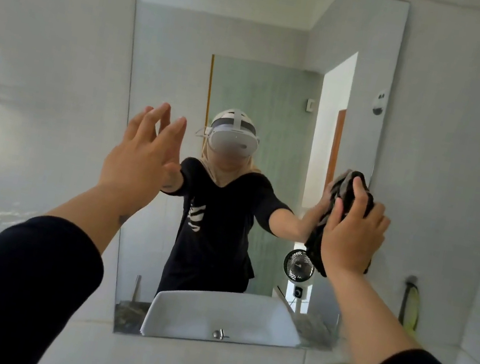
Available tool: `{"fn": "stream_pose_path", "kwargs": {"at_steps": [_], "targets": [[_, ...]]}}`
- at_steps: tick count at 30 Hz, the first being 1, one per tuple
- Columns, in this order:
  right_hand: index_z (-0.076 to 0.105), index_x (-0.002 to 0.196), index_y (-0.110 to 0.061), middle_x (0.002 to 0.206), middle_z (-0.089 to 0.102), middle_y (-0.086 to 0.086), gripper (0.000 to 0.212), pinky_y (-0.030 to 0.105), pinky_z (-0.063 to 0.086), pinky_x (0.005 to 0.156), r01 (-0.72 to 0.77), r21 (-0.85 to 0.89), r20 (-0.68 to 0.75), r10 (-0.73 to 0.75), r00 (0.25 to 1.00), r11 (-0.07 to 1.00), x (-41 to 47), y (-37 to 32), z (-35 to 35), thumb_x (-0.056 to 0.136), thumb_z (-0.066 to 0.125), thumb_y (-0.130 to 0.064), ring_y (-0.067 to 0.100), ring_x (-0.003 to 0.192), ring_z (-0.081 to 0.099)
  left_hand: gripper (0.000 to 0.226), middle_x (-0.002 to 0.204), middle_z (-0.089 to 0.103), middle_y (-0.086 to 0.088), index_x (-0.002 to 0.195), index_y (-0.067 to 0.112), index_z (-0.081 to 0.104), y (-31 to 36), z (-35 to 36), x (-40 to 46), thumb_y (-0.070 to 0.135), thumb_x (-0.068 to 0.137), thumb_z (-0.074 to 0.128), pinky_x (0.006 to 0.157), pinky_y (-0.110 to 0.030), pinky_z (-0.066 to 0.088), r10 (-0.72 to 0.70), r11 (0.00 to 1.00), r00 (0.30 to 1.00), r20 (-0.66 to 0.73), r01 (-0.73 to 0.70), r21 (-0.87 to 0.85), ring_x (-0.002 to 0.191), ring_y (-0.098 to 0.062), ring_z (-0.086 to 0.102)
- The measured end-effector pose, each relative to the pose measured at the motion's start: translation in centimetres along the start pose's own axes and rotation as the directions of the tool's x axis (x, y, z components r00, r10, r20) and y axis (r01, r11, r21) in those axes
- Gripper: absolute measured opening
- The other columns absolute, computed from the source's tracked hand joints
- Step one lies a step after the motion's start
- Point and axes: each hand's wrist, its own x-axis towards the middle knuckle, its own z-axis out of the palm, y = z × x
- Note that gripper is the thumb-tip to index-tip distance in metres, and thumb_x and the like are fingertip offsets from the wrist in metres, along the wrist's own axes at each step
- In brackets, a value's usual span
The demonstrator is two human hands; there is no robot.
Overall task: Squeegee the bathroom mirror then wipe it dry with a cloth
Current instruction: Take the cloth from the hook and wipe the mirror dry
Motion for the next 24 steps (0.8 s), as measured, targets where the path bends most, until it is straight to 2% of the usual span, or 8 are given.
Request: {"fn": "stream_pose_path", "kwargs": {"at_steps": [4,9,12,15,17,19,22,24], "targets": [[0.044,0.136,-0.021,0.105,0.053,0.023,0.042,0.046,0.045,0.065,-0.081,-0.002,0.006,0.081,0.997,0.997,-1.5,-1.7,0.2,0.095,0.050,-0.026,0.040,0.092,0.050,0.074,0.158,0.004,0.002,0.148,0.032,0.019,0.1,-0.1,-0.2,0.018,0.089,0.061,0.093,-0.048,0.047,-0.006,1.000,1.000,0.012,0.006,-0.019,0.144,-0.023,0.003],[0.045,0.135,-0.024,0.103,0.056,0.016,0.043,0.040,0.044,0.064,0.190,0.038,0.081,-0.193,0.978,0.981,-4.9,-7.2,0.7,0.093,0.049,-0.030,0.033,0.086,0.051,0.070,0.159,0.003,0.005,0.148,0.036,0.017,0.0,-0.5,-0.3,0.031,0.091,0.057,0.094,-0.049,0.046,0.002,1.000,1.000,0.016,-0.002,0.000,0.145,-0.019,0.000],[0.042,0.138,-0.029,0.114,0.058,0.014,0.046,0.040,0.044,0.069,0.346,0.061,0.171,-0.351,0.921,0.936,-7.4,-10.7,1.3,0.093,0.052,-0.033,0.032,0.092,0.053,0.069,0.159,0.001,0.006,0.148,0.036,0.015,0.1,-0.6,-0.4,0.034,0.092,0.055,0.098,-0.046,0.044,0.003,1.000,1.000,0.015,-0.003,0.004,0.145,-0.017,-0.002],[0.038,0.140,-0.031,0.124,0.056,0.019,0.053,0.047,0.049,0.077,0.491,0.051,0.243,-0.487,0.839,0.870,-10.3,-13.6,2.1,0.091,0.057,-0.033,0.038,0.104,0.055,0.069,0.159,0.000,0.006,0.149,0.035,0.013,0.2,-0.9,-0.5,0.034,0.094,0.054,0.102,-0.043,0.042,0.018,1.000,1.000,0.018,-0.018,0.019,0.146,-0.017,-0.002],[0.037,0.140,-0.031,0.120,0.058,0.019,0.063,0.050,0.049,0.080,0.574,0.067,0.276,-0.568,0.775,0.816,-12.2,-15.2,2.4,0.085,0.066,-0.030,0.040,0.106,0.055,0.069,0.160,-0.001,0.005,0.149,0.034,0.011,0.2,-1.2,-0.6,0.034,0.094,0.053,0.103,-0.041,0.041,0.025,0.999,0.999,0.026,-0.026,0.031,0.146,-0.017,-0.002],[0.039,0.138,-0.031,0.108,0.059,0.015,0.069,0.049,0.047,0.078,0.626,0.109,0.285,-0.628,0.724,0.772,-13.7,-16.6,2.6,0.078,0.072,-0.025,0.037,0.097,0.056,0.070,0.160,-0.001,0.006,0.149,0.035,0.010,0.0,-1.1,-0.5,0.036,0.094,0.053,0.104,-0.040,0.040,0.031,0.999,0.999,0.025,-0.032,0.043,0.146,-0.018,0.000],[0.045,0.127,-0.028,0.099,0.054,0.009,0.064,0.044,0.047,0.071,0.660,0.204,0.254,-0.690,0.678,0.723,-15.3,-18.3,2.8,0.070,0.072,-0.017,0.031,0.086,0.054,0.071,0.159,0.001,0.008,0.148,0.038,0.011,-0.3,-0.7,-0.4,0.039,0.092,0.055,0.097,-0.041,0.045,0.039,0.998,0.999,0.006,-0.039,0.041,0.145,-0.018,0.004],[0.044,0.122,-0.025,0.099,0.053,0.008,0.063,0.043,0.047,0.068,0.700,0.243,0.236,-0.741,0.629,0.671,-16.0,-18.8,3.1,0.066,0.070,-0.012,0.032,0.088,0.055,0.072,0.159,0.001,0.009,0.148,0.039,0.010,-0.5,-0.5,-0.4,0.041,0.092,0.054,0.095,-0.040,0.047,0.045,0.997,0.999,-0.001,-0.045,0.059,0.144,-0.018,0.005]]}}
